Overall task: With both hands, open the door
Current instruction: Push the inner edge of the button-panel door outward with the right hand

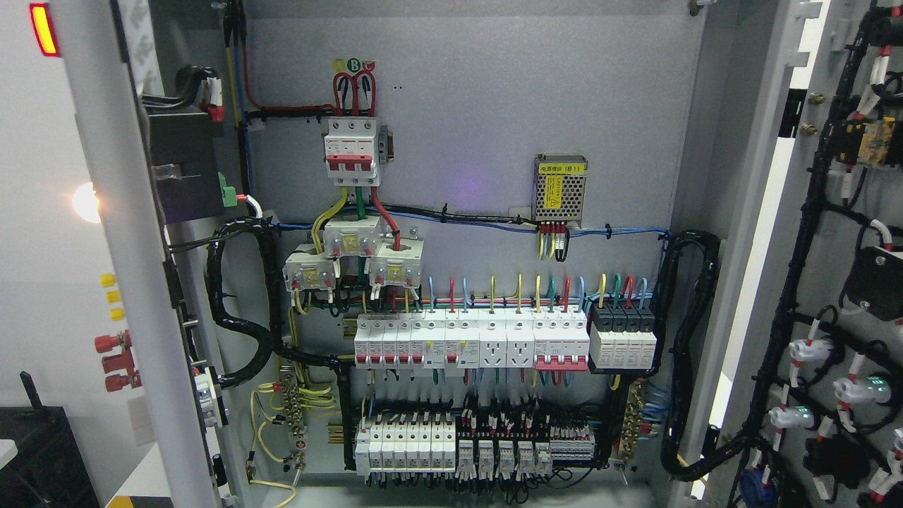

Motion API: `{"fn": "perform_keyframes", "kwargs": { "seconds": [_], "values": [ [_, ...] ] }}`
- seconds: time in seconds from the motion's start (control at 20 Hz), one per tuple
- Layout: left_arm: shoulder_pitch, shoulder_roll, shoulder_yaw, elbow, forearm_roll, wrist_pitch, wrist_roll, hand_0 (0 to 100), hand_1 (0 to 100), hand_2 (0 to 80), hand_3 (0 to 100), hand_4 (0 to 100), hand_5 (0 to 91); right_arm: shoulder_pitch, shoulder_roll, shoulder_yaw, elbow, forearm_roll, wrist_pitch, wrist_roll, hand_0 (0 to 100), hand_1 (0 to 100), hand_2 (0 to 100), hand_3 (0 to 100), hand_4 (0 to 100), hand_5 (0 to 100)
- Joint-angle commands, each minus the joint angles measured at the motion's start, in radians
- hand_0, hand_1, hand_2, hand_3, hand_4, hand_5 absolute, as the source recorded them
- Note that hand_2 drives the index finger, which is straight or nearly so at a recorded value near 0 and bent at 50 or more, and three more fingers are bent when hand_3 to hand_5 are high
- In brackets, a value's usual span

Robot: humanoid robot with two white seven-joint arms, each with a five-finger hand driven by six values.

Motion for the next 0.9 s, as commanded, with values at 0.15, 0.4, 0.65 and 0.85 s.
{"fn": "perform_keyframes", "kwargs": {
  "seconds": [0.15,0.4,0.65,0.85],
  "values": [
    [0.001,-0.034,0.000,0.008,0.000,0.000,0.000,12,39,0.0,0,0,0.0,-0.026,0.024,0.052,0.031,0.004,0.015,-0.002,12,39,0,0,0,0],
    [0.001,-0.034,0.000,0.008,0.000,0.000,0.000,12,39,0.0,0,0,0.0,-0.032,0.056,0.054,0.047,0.010,0.016,-0.002,12,39,0,0,0,0],
    [0.000,-0.034,0.000,0.009,0.000,0.000,0.000,12,39,0.0,0,0,0.0,-0.049,0.095,0.063,0.050,0.013,0.075,-0.003,12,39,0,0,0,0],
    [0.000,-0.034,0.000,0.009,0.000,-0.001,0.000,12,39,0.0,0,0,0.0,-0.052,0.103,0.064,0.051,0.013,0.078,-0.003,12,39,0,0,0,0]
  ]
}}
